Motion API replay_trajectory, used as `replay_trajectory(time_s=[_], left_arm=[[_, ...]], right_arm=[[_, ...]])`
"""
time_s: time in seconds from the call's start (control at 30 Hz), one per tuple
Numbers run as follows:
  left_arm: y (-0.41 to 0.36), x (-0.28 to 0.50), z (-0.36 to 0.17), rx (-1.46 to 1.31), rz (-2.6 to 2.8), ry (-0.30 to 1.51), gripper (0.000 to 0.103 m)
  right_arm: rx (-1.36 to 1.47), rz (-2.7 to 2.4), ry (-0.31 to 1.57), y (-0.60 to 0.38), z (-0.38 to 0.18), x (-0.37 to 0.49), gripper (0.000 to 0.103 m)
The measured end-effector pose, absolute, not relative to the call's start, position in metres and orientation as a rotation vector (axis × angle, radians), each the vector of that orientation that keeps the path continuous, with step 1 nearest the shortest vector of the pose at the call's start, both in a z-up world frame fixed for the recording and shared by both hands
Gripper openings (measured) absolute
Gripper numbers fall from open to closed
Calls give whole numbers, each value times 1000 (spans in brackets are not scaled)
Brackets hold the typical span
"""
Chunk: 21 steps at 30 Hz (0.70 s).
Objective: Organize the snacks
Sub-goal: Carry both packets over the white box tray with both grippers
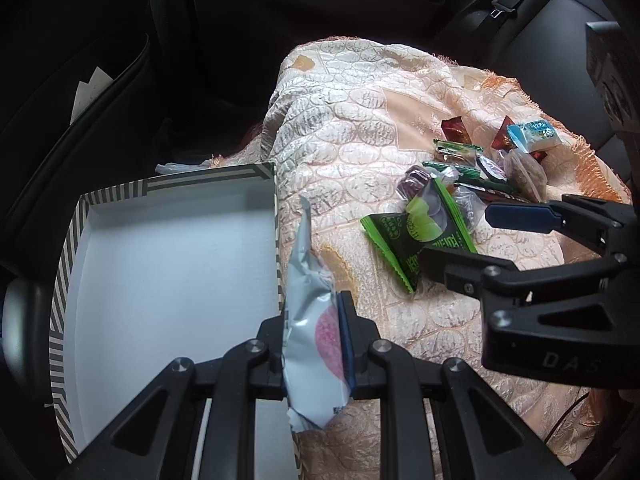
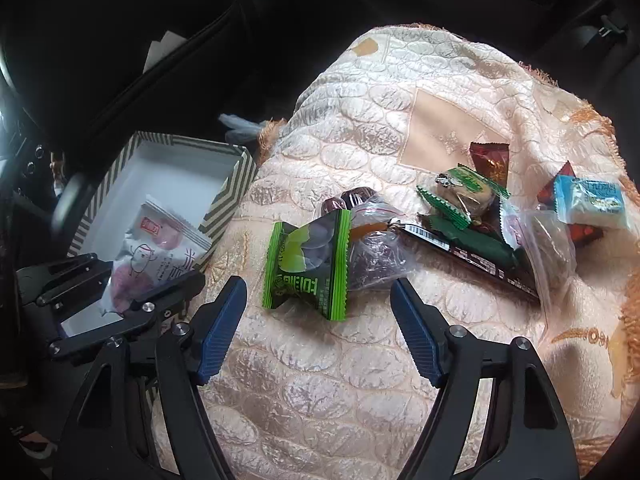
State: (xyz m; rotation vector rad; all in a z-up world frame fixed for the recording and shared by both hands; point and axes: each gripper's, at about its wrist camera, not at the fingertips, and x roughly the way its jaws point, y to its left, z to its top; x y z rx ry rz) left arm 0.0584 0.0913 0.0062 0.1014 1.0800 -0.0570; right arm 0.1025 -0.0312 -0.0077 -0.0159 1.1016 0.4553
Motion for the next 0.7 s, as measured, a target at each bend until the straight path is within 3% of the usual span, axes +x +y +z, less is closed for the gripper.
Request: replay_trajectory(time_s=[0.23,0.33,0.43,0.7], left_arm=[[100,62,2,67,-35,1093,21],[100,64,0,63,-34,1096,21],[97,66,-2,63,-34,1101,21],[86,63,0,72,-51,1084,21]], right_arm=[[-193,398,1106,-2,-19,116,76],[-240,381,1059,2,-20,117,56],[-231,407,1034,-6,-20,114,27],[-27,450,997,-44,-8,81,27]])
